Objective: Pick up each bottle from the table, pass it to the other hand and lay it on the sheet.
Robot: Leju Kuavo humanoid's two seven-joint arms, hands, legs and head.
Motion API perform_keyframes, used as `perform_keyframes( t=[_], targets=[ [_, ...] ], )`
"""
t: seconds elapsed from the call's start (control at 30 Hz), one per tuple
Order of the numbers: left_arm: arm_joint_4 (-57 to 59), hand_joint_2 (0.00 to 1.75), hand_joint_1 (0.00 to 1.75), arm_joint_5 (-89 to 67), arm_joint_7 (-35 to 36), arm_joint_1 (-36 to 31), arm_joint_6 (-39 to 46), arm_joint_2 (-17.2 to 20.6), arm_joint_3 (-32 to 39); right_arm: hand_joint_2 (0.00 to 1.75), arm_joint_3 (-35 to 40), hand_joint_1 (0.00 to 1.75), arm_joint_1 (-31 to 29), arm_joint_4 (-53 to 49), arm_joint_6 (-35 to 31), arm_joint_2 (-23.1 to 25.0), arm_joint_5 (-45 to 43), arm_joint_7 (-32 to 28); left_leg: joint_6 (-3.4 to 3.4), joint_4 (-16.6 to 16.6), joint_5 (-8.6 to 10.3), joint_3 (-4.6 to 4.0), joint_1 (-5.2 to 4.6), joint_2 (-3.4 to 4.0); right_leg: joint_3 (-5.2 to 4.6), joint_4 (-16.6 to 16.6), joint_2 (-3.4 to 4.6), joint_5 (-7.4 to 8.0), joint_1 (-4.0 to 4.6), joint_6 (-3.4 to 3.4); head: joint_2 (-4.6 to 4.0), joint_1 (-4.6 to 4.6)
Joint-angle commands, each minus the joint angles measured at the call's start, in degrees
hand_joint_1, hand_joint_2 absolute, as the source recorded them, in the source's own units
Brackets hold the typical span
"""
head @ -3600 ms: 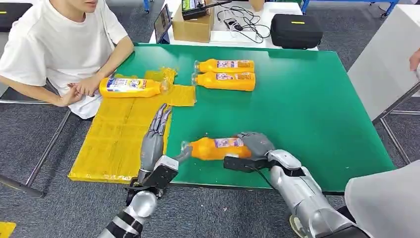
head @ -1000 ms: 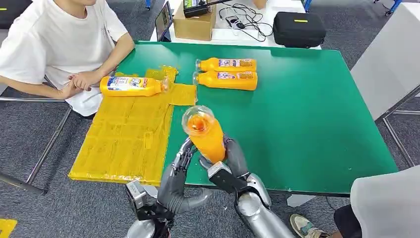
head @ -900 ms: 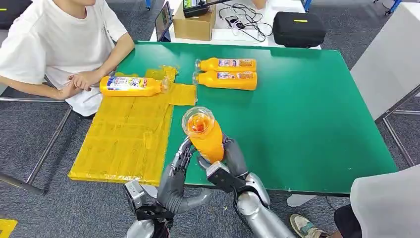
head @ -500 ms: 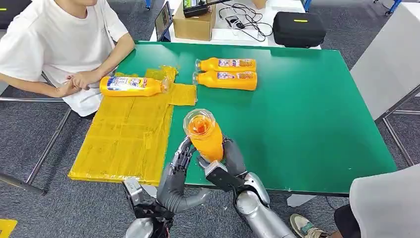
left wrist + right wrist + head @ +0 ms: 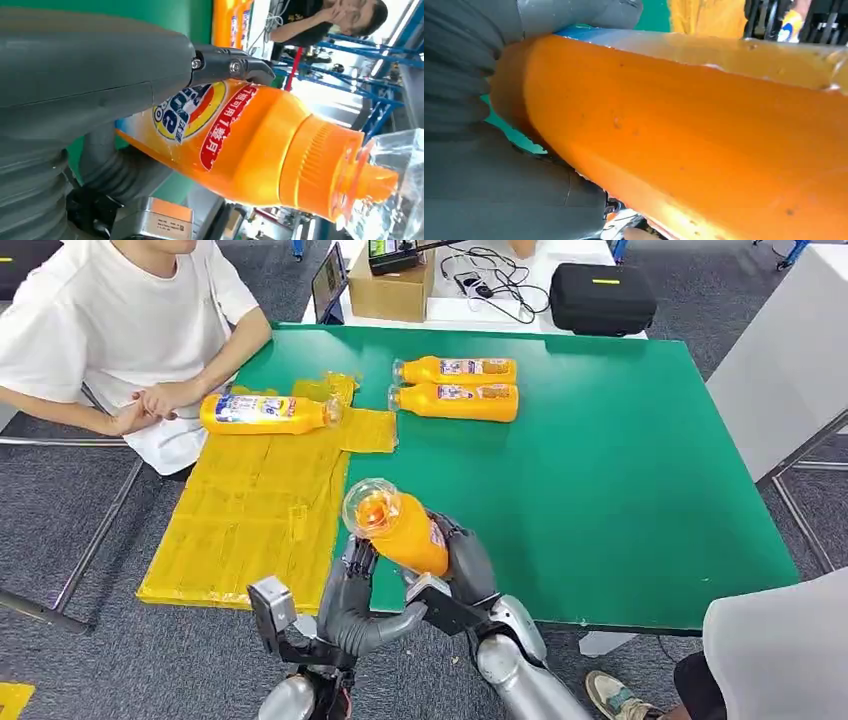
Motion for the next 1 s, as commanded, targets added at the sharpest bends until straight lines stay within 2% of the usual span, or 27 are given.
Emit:
perform_keyframes(
  t=[0.03, 0.1, 0.13, 0.2, 0.53, 0.77, 1.0],
  targets=[
    [-0.74, 1.75, 0.0, 4.42, 0.16, -3.29, -6.69, 2.8, -0.34, 1.75, 8.29, 1.75, 0.15, 1.68, 0.48, -1.87, 1.02, -1.27, -0.03, -0.06, -0.06, 0.2, 0.02, -0.02, 0.21, -0.06, -0.07, -0.07, 0.04, -0.08, 0.0, 0.0],
    [-0.98, 1.75, 0.0, 3.9, 0.16, -3.03, -7.88, 2.54, -0.1, 1.75, 9.05, 1.75, -0.55, 2.74, 0.28, -1.91, 2.16, -1.02, -0.03, -0.05, -0.05, 0.17, 0.02, -0.03, 0.18, -0.05, -0.08, -0.07, 0.03, -0.07, 0.0, 0.02],
    [-1.05, 1.75, 0.0, 3.78, 0.36, -3.06, -8.67, 2.49, -0.21, 1.75, 9.22, 1.75, -0.73, 2.99, 0.44, -1.88, 2.33, -0.86, -0.06, -0.07, -0.15, 0.41, 0.05, -0.04, 0.43, -0.07, -0.11, -0.17, 0.07, -0.13, 0.0, -0.04],
    [-1.1, 1.75, 0.0, 3.68, 0.44, -3.08, -9.07, 2.34, -0.26, 1.75, 9.86, 1.75, -1.15, 3.39, 0.34, -1.95, 3.53, -0.5, -0.03, -0.03, -0.05, 0.15, 0.04, -0.04, 0.17, -0.05, -0.07, -0.06, 0.04, -0.07, 0.0, -0.02],
    [0.03, 1.75, 0.0, 6.05, 2.95, -3.72, -10.38, 1.63, 1.0, 1.75, 13.34, 1.75, -1.78, 3.36, 1.33, -2.97, 6.9, 0.52, -0.03, -0.02, -0.12, 0.29, 0.04, 0.02, 0.31, -0.05, -0.05, -0.11, 0.06, -0.09, 0.0, 0.0],
    [0.45, 1.75, 0.0, 2.55, 3.48, -3.62, -9.02, 1.68, -0.08, 1.75, 16.52, 1.75, -4.09, 5.15, -0.88, -3.46, 14.99, 5.54, -0.02, -0.04, -0.06, 0.19, 0.02, -0.02, 0.22, -0.05, -0.08, -0.07, 0.03, -0.07, 0.0, -0.02],
    [1.79, 1.75, 0.0, 1.16, 4.56, -3.68, -6.78, 1.18, -0.65, 1.75, 16.17, 1.75, -3.75, 4.51, 0.48, -3.08, 13.76, 6.27, -0.02, -0.06, -0.11, 0.33, 0.01, -0.09, 0.36, -0.05, -0.16, -0.16, 0.03, -0.09, 0.0, -0.02]
  ],
)
